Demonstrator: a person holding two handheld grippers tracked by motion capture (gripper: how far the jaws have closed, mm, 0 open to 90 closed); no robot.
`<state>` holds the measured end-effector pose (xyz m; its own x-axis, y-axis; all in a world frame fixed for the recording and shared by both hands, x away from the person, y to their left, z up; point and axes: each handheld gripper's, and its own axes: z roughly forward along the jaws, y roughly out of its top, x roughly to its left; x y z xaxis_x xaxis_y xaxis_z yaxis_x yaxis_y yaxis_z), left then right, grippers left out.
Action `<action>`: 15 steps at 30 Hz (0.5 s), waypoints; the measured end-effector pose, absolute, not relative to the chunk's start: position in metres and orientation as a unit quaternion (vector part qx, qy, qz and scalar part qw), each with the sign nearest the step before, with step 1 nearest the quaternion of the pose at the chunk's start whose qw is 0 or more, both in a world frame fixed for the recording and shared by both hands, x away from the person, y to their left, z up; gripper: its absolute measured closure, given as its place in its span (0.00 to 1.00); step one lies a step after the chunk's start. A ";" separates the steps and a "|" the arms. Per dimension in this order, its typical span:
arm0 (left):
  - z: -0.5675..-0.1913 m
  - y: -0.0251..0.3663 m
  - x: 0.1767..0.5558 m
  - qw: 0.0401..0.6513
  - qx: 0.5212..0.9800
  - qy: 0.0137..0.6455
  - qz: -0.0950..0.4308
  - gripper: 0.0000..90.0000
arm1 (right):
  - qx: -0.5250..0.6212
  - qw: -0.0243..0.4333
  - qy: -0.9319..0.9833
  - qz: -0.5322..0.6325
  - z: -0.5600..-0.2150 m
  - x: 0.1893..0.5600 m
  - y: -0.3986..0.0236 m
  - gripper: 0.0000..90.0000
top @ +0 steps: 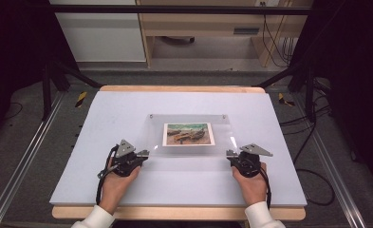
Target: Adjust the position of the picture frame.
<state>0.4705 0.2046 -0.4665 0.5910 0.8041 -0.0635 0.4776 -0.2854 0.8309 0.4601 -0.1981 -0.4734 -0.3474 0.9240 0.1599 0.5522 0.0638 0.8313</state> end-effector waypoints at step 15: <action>-0.471 0.205 0.471 0.423 0.787 0.410 0.182 0.92 | 0.528 0.204 0.710 0.420 -0.479 0.462 -0.198 0.92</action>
<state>0.4706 0.2047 -0.4712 0.5973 0.7997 -0.0609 0.4927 -0.3060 0.8146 0.4617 -0.1976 -0.4788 -0.3600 0.9202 0.1534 0.5777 0.0908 0.8112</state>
